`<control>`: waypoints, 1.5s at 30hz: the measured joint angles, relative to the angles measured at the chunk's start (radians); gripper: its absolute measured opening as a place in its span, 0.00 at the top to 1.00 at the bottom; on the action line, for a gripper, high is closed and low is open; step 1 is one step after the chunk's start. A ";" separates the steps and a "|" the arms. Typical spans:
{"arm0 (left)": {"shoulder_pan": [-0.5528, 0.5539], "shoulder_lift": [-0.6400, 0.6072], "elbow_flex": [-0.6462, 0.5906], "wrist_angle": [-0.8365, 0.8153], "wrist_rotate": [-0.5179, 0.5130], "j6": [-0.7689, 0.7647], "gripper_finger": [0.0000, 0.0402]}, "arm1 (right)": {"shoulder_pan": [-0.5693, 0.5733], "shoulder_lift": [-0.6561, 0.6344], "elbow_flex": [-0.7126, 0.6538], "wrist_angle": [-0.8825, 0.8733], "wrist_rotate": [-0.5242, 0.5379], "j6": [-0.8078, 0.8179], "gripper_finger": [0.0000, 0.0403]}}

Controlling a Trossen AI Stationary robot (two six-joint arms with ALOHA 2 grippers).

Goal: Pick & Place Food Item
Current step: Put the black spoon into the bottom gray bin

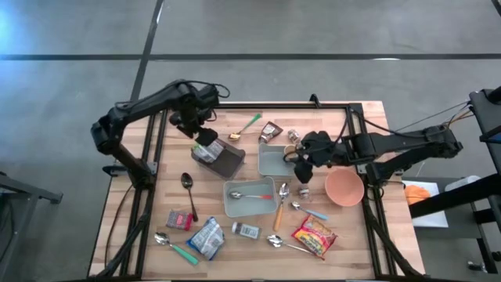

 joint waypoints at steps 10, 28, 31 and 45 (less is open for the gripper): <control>-0.198 -0.236 -0.113 0.098 -0.132 -0.331 0.33 | -0.072 0.000 0.000 0.131 -0.003 0.006 0.50; -0.723 -0.511 -0.614 0.341 -0.061 -1.011 0.33 | -0.075 0.003 0.000 0.174 -0.060 0.114 0.50; -0.758 -0.492 -0.631 0.362 -0.055 -1.054 0.33 | -0.075 0.003 0.000 0.174 -0.078 0.026 0.50; -0.767 -0.364 -0.634 0.592 -0.134 0.063 0.53 | -0.110 0.003 0.000 0.165 -0.397 -0.248 0.50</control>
